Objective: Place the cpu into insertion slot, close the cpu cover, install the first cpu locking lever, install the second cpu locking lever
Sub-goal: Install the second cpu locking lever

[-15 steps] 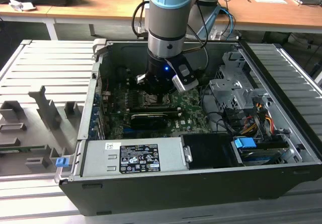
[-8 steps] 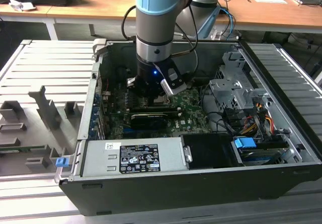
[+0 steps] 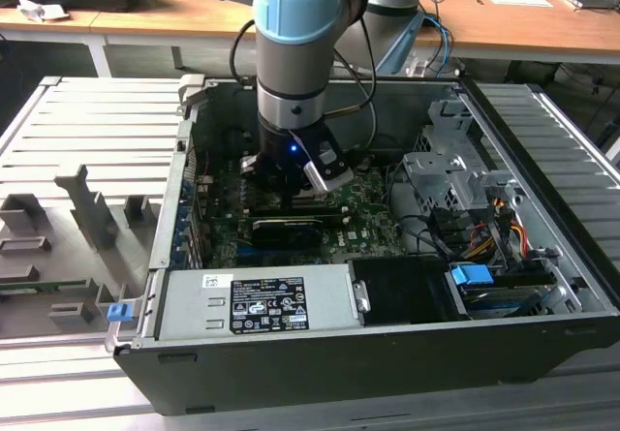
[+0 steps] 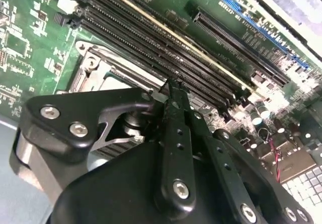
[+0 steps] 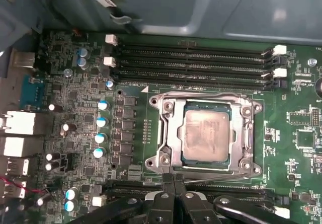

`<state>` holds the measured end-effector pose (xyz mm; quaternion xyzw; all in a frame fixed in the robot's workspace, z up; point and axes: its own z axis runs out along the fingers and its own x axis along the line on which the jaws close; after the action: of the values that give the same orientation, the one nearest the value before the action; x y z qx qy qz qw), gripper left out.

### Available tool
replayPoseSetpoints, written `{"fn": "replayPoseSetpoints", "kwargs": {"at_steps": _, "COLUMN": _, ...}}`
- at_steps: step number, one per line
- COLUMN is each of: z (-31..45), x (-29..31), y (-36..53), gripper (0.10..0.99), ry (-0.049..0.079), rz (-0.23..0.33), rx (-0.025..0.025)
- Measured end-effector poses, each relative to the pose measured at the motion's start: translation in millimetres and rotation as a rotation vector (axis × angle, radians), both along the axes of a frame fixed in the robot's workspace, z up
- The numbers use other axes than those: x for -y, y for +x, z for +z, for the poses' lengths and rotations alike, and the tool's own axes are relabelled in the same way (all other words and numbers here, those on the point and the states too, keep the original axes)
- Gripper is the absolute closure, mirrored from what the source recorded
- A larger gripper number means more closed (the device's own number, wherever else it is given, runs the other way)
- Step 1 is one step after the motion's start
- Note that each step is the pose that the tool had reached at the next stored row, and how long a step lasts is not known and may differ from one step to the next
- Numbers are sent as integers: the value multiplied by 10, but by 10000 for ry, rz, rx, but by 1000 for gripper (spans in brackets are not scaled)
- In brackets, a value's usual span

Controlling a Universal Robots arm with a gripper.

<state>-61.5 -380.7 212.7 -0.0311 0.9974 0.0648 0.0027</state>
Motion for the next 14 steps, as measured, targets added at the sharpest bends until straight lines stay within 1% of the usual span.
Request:
{"fn": "replayPoseSetpoints", "kwargs": {"at_steps": 2, "z": -1, "x": 56, "y": -22, "gripper": 980, "ry": 295, "rz": 0, "rx": 13}}
{"fn": "replayPoseSetpoints", "kwargs": {"at_steps": 3, "z": -1, "x": 83, "y": -42, "gripper": 980, "ry": 404, "rz": -2, "rx": 17}}
{"fn": "replayPoseSetpoints", "kwargs": {"at_steps": 4, "z": -2, "x": 154, "y": -123, "gripper": 980, "ry": 685, "rz": -1, "rx": 26}}
{"fn": "replayPoseSetpoints", "kwargs": {"at_steps": 5, "z": -48, "x": 162, "y": -142, "gripper": 980, "ry": 909, "rz": 1, "rx": 51}}
{"fn": "replayPoseSetpoints", "kwargs": {"at_steps": 6, "z": -96, "x": 162, "y": -165, "gripper": 980, "ry": 997, "rz": 4, "rx": 95}}
{"fn": "replayPoseSetpoints", "kwargs": {"at_steps": 14, "z": -151, "x": 138, "y": -166, "gripper": 980, "ry": 1185, "rz": 8, "rx": 102}}
